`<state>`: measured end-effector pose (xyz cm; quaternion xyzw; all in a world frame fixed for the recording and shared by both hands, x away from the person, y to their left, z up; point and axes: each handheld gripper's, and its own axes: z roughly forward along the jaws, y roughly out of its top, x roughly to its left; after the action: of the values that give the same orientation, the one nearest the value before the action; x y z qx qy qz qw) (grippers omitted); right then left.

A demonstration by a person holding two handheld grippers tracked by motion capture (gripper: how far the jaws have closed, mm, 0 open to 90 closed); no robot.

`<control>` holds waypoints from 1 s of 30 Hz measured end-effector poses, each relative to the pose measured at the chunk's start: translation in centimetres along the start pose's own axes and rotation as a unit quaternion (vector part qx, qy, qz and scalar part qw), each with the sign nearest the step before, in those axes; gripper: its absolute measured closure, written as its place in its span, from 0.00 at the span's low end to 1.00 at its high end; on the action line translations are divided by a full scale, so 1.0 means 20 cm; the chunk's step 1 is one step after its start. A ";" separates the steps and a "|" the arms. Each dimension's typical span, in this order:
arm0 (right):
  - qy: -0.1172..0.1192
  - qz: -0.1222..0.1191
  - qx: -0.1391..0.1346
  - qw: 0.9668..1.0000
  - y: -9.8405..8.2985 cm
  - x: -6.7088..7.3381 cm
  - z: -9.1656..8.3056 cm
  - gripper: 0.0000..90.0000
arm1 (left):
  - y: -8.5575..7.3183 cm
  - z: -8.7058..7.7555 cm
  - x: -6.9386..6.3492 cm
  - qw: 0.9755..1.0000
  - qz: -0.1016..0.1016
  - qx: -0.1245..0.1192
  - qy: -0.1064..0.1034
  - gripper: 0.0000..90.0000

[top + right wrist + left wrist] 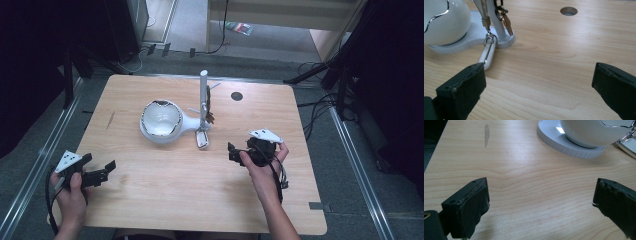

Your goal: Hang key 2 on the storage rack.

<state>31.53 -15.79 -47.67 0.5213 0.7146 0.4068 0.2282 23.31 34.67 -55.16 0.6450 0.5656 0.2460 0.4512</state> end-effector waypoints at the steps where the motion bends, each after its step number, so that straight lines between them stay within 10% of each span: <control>1: 0.001 0.002 0.001 1.000 -0.01 -0.01 -0.01 0.00 | 0.00 0.00 0.00 1.000 0.000 0.000 0.000 0.01; 30: -0.032 0.038 0.006 0.999 -0.27 -0.32 -0.12 0.00 | 0.00 0.01 -0.02 1.000 0.013 0.009 0.008 0.01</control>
<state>28.99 -23.18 -51.38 0.5623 0.6887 0.3942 0.2326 23.36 34.28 -55.13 0.6545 0.5631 0.2516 0.4374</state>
